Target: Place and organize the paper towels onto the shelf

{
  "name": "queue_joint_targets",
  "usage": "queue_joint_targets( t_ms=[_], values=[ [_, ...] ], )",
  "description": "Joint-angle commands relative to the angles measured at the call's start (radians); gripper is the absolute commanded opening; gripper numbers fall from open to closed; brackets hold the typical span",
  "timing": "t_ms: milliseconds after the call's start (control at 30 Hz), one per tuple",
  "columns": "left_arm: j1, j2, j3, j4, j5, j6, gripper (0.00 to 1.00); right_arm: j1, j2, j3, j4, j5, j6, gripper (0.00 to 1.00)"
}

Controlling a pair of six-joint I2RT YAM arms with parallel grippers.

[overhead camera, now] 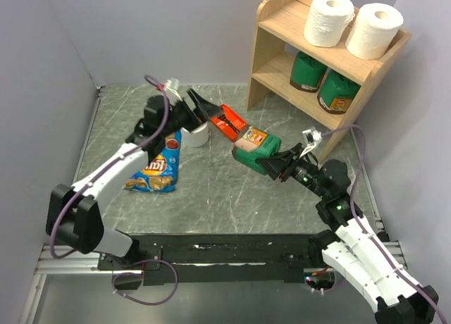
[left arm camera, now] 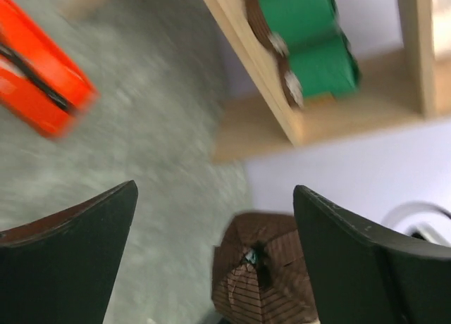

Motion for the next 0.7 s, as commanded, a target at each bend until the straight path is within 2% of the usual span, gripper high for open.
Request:
queue_joint_targets(
  t_ms=[0,200,267,367,467,567,667],
  values=[
    [0.081,-0.074,0.146,-0.321,-0.247,0.166,0.96,0.005,0.023,0.136,-0.354,0.096,-0.196,0.30],
    [0.114,-0.081,0.364,-0.642,-0.355,0.430,0.96,0.007,0.196,0.330,-0.656,0.275,-0.351,0.30],
    [0.114,-0.107,0.366,-0.703,-0.356,0.499,0.96,0.011,0.283,0.378,-0.709,0.310,-0.394,0.30],
    [0.114,-0.191,0.295,-0.699,-0.431,0.558,0.96,0.043,0.401,0.469,-0.781,0.375,-0.454,0.30],
    [0.089,-0.326,0.066,-0.568,-0.463,0.550,0.96,0.115,0.516,0.545,-0.839,0.448,-0.523,0.31],
    [0.080,-0.415,-0.056,-0.463,-0.489,0.555,0.96,0.212,0.618,0.602,-0.894,0.568,-0.601,0.31],
    [0.083,-0.413,-0.061,-0.473,-0.534,0.573,0.96,0.269,0.698,0.631,-0.895,0.602,-0.665,0.31]
  ],
)
